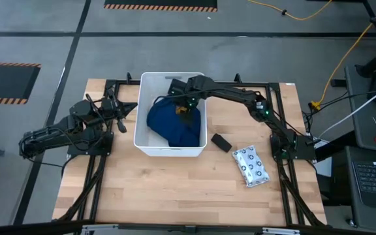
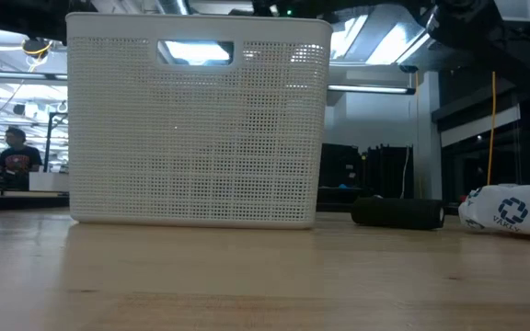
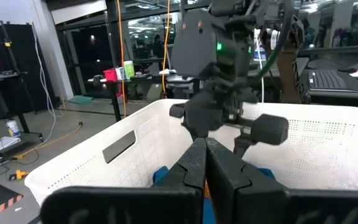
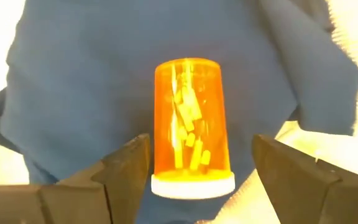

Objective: Pick & place medical supplies in basket/bin
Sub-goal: Put the orange bottle into the white bin, then put the black bandage into the white bin

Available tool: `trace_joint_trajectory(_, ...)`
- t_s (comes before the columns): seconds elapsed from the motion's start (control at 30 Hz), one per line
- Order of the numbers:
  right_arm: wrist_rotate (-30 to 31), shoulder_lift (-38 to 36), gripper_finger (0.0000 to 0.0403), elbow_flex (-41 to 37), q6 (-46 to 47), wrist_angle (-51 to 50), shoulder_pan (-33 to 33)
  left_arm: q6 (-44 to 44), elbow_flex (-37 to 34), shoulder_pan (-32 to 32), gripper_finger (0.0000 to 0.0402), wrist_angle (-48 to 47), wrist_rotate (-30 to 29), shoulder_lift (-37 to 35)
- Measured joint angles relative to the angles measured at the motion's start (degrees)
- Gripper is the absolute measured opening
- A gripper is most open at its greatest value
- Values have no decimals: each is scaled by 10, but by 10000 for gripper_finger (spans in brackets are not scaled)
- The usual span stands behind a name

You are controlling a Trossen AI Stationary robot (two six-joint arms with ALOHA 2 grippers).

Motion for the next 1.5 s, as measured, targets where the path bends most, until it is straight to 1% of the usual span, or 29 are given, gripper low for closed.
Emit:
trace_joint_trajectory(0.33,5,-54,282,0,-13,5,13,0,0,0,4,0,0,0)
trace_joint_trajectory(0.53,64,-109,282,0,-19,-3,32,-6,0,0,8,0,0,0)
trace_joint_trajectory(0.7,68,-155,282,-2,-13,-2,41,-10,0,0,6,0,3,0)
trace_joint_trajectory(0.83,78,-190,280,-35,2,7,48,-10,0,0,7,-1,3,0)
trace_joint_trajectory(0.93,105,-218,271,-88,13,22,54,-10,0,0,8,-17,4,0)
trace_joint_trajectory(1.03,112,-262,259,-163,20,71,60,-10,0,0,6,-32,4,0)
trace_joint_trajectory(1.27,112,-392,239,-392,-1,279,65,-10,0,0,4,-39,4,0)
trace_joint_trajectory(1.5,111,-541,226,-600,-39,448,65,-10,0,0,6,-30,4,0)
